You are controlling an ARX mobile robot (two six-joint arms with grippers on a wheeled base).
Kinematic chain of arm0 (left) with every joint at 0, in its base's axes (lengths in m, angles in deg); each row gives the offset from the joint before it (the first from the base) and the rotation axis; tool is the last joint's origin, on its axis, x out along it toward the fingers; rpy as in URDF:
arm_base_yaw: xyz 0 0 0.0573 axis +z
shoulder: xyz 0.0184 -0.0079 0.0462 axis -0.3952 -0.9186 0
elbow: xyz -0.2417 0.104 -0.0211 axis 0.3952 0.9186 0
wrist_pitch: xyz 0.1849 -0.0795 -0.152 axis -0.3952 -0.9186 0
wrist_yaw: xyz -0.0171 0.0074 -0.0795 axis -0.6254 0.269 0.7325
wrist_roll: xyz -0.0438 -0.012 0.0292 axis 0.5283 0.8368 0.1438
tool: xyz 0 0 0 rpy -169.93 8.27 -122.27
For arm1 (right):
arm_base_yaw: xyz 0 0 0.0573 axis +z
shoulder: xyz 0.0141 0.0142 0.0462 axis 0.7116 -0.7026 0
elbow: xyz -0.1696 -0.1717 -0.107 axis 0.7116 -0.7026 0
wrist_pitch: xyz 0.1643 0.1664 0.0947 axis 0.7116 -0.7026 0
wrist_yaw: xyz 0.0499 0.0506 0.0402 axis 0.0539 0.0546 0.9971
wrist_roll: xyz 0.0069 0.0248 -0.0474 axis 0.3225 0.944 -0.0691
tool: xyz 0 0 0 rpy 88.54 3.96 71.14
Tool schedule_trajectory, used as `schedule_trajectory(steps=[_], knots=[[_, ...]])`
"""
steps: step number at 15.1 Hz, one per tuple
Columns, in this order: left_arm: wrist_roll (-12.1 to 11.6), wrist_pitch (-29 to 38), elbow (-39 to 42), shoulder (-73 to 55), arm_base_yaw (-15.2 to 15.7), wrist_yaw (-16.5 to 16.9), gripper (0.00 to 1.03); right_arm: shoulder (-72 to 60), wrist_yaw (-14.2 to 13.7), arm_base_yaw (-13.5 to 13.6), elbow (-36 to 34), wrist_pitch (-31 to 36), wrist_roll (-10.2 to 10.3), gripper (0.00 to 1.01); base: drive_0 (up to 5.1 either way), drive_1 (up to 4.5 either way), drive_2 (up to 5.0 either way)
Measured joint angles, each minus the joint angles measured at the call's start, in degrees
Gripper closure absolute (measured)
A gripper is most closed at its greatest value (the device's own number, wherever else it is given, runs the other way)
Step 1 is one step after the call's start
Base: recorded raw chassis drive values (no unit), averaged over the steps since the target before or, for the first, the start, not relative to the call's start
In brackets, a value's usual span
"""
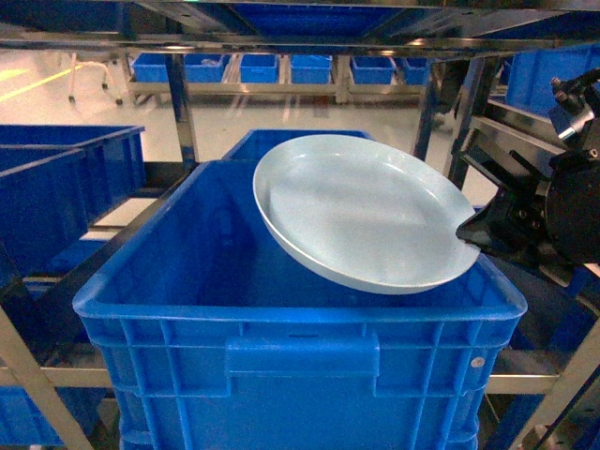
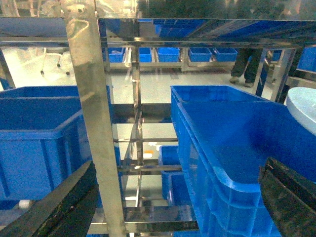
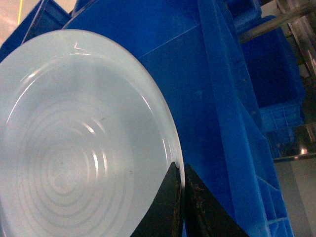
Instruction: Place blue tray on left shelf second layer neatly
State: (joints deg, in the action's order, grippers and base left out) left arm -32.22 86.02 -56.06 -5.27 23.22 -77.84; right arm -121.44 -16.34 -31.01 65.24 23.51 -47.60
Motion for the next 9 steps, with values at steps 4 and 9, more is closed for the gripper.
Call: schedule_trajectory(steps=[4, 9], knots=[[0.0, 0.0, 0.0, 0.0, 0.0, 0.0, 0.05, -1.0, -2.4, 2.2, 1.1, 0.8, 3.4, 0.99, 0.0, 0.00, 0.0], [0.0, 0.0, 0.0, 0.0, 0.0, 0.0, 0.05, -2.7, -8.4, 5.6, 1.5, 5.6, 3.2, 0.63, 0.0, 0.00, 0.0]])
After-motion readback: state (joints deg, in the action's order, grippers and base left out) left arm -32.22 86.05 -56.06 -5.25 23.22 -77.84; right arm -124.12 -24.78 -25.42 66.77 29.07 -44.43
